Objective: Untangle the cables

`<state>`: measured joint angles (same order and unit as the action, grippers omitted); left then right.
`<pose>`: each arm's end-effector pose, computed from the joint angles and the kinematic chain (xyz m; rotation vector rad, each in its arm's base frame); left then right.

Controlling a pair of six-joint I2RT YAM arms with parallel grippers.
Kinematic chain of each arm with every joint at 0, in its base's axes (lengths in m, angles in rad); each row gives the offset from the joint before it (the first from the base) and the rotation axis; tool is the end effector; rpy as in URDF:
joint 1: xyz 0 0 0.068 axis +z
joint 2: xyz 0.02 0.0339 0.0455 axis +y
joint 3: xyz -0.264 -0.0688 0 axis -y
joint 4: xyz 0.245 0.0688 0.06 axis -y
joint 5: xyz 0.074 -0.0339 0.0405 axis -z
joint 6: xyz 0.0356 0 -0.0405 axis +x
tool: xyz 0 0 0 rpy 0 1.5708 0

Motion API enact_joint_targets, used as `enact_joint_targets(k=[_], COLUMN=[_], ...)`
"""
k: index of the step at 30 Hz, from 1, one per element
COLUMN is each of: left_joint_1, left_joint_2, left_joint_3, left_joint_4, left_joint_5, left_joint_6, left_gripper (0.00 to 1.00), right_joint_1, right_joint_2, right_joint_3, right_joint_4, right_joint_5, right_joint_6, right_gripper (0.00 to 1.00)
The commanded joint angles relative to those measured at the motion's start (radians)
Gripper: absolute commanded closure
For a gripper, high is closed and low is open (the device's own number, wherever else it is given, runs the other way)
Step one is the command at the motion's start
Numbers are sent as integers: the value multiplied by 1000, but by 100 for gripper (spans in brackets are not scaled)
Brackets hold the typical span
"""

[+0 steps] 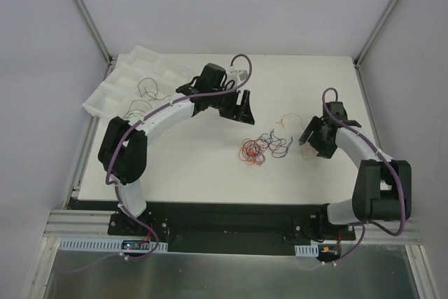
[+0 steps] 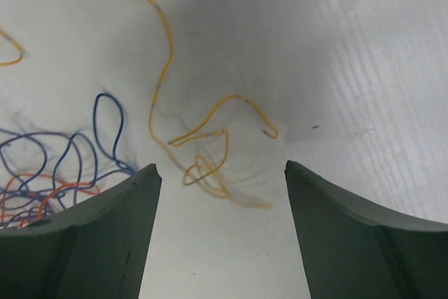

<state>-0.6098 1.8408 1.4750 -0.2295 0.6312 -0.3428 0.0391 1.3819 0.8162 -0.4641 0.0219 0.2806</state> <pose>0.3370 -0.2610 0.2787 0.6897 2.1905 -1.2070 0.2657 0.0096 0.1982 0.3214 2.5829 0.0867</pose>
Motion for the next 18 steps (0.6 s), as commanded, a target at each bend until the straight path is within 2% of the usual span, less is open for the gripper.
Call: enact_joint_targets(k=[1,5,6,9,11,18], left_joint_1=[-18,-18,-18,-18,-18,-18], left_joint_2=[-123,-175,-184,-210,-224,-294], left_joint_3=[-50,-70,-73,-76,-73,-79], left_joint_4=[42,42,42,42,42,122], left_joint_5=[41,32,28,25,25,65], left_joint_6=[-15,-15,-12,8,24,83], left_gripper=[31,32,32,32,32,30], right_joint_1=[-34,-36,-36,-35,-36,19], right_joint_2=[103,193,222,250,235,-71], right_joint_3=[58,110,135,176,187,170], right_joint_4=[22,53,44,47,67,145], right_joint_5=[13,44,39,17,-11,-167], right_joint_6=[37,48,39,8,-29,-199], right_gripper=[27,37,44,80,98,100])
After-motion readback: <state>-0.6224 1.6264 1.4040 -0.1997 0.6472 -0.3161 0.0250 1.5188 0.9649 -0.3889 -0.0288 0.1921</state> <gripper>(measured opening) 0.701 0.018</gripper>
